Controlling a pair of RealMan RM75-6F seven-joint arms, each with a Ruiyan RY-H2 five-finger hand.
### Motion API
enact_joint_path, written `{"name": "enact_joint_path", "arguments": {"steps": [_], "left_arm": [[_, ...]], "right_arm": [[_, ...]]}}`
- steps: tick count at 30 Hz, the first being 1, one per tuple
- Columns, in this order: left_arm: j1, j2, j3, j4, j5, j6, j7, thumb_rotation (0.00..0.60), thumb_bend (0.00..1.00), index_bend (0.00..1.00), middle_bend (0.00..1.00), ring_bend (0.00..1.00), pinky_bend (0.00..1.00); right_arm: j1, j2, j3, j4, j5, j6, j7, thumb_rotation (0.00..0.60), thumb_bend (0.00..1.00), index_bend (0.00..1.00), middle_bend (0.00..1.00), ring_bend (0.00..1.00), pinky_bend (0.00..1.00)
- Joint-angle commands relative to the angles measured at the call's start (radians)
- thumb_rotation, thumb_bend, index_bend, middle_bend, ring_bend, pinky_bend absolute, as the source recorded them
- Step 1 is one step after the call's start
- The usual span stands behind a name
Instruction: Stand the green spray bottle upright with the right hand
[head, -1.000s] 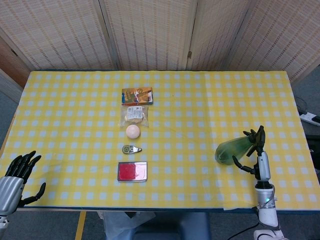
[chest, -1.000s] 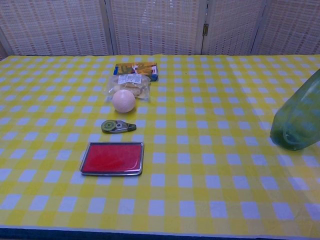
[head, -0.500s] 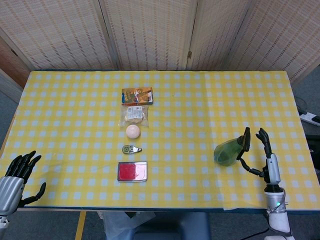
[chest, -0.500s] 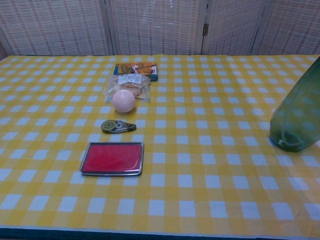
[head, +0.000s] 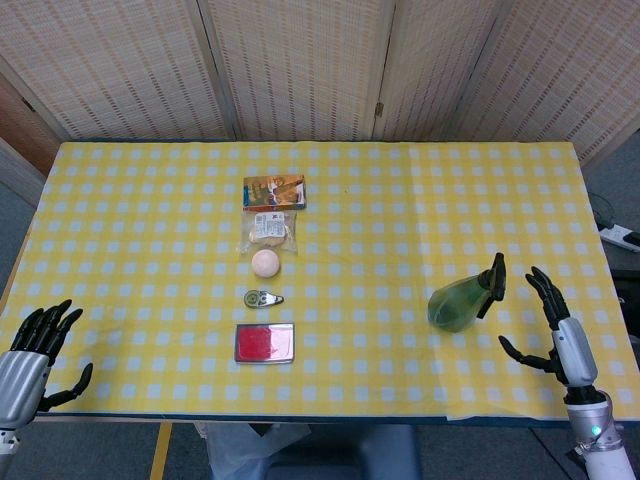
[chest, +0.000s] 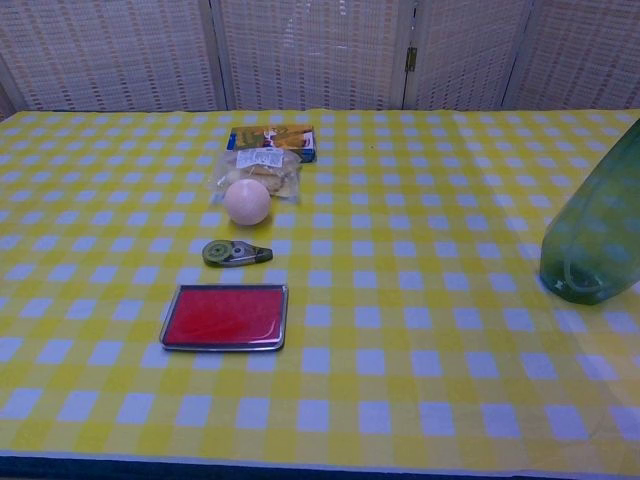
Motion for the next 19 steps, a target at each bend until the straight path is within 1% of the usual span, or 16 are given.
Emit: {"name": "enact_joint_path", "arguments": {"steps": [1, 2, 4, 5, 11, 15, 19], "left_arm": [[-0.001, -0.009, -0.003, 0.001, -0.005, -0.005, 0.024, 0.315, 0.48, 0.04, 0.01, 0.00, 0.00], [-0.002, -0.012, -0.004, 0.001, -0.006, -0.007, 0.033, 0.316, 0.48, 0.04, 0.01, 0.00, 0.00], [-0.004, -0.020, -0.007, 0.003, -0.011, -0.012, 0.052, 0.316, 0.48, 0.04, 0.01, 0.00, 0.00], [-0.005, -0.023, -0.008, 0.002, -0.014, -0.016, 0.058, 0.315, 0.48, 0.04, 0.01, 0.00, 0.00], [-0.015, -0.040, -0.012, 0.001, -0.039, -0.049, 0.103, 0.314, 0.48, 0.04, 0.01, 0.00, 0.00], [-0.019, -0.046, -0.015, -0.002, -0.055, -0.066, 0.120, 0.312, 0.48, 0.04, 0.01, 0.00, 0.00], [-0.024, -0.046, -0.018, -0.003, -0.068, -0.078, 0.120, 0.311, 0.48, 0.04, 0.01, 0.00, 0.00]], "right_arm": [[-0.033, 0.289, -0.088, -0.328, 0.105, -0.169, -0.602, 0.600, 0.31, 0.00, 0.00, 0.00, 0.00], [-0.049, 0.293, -0.075, -0.378, 0.159, -0.152, -0.731, 0.600, 0.31, 0.00, 0.00, 0.00, 0.00], [-0.074, 0.273, -0.054, -0.420, 0.215, -0.108, -0.847, 0.600, 0.31, 0.00, 0.00, 0.00, 0.00], [-0.080, 0.274, -0.050, -0.432, 0.224, -0.100, -0.876, 0.600, 0.31, 0.00, 0.00, 0.00, 0.00], [-0.109, 0.271, -0.022, -0.441, 0.225, -0.039, -0.897, 0.600, 0.31, 0.00, 0.00, 0.00, 0.00], [-0.113, 0.268, -0.019, -0.432, 0.208, -0.042, -0.883, 0.600, 0.31, 0.00, 0.00, 0.00, 0.00], [-0.113, 0.257, -0.007, -0.423, 0.214, -0.049, -0.890, 0.600, 0.30, 0.00, 0.00, 0.00, 0.00]]}}
